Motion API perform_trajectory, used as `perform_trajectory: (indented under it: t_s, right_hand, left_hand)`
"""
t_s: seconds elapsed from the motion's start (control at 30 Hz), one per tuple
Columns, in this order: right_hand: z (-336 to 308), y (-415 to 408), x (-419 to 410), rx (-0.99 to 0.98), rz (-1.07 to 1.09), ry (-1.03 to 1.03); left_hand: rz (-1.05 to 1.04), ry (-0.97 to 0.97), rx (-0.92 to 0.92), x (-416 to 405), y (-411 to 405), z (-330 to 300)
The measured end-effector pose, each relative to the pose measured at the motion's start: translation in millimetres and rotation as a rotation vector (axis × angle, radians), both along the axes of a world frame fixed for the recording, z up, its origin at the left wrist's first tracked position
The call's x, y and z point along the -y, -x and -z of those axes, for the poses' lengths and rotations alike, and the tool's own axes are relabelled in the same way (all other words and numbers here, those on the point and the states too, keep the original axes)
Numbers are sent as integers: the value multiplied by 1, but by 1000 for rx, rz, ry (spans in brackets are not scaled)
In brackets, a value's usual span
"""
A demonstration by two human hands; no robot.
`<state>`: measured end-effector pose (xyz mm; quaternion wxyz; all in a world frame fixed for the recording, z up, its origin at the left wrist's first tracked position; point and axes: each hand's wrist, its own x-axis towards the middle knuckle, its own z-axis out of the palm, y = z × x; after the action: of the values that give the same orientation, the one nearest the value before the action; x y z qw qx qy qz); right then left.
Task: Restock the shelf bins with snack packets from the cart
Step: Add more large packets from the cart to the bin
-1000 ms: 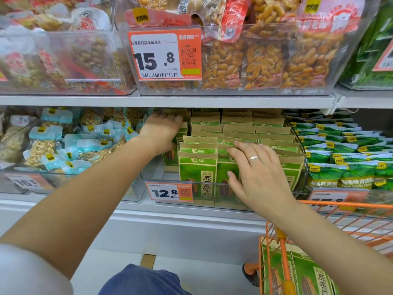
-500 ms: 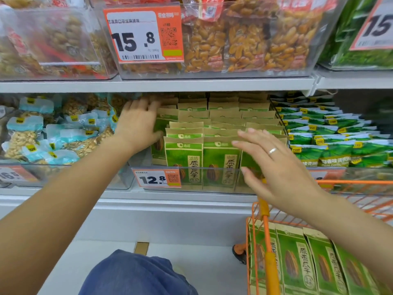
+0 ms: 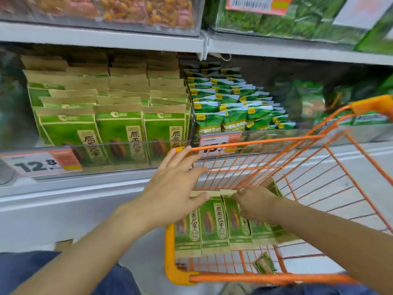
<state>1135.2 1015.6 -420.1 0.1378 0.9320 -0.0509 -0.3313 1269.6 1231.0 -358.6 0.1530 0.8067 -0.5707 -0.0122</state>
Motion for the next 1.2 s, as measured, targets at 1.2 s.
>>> perform_trajectory:
  t_s: [1.2]
  right_hand:
    - [-184,-75,-106,1029,962,-1875]
  left_hand:
    - [-214,961,-1761,-76,-24,-77]
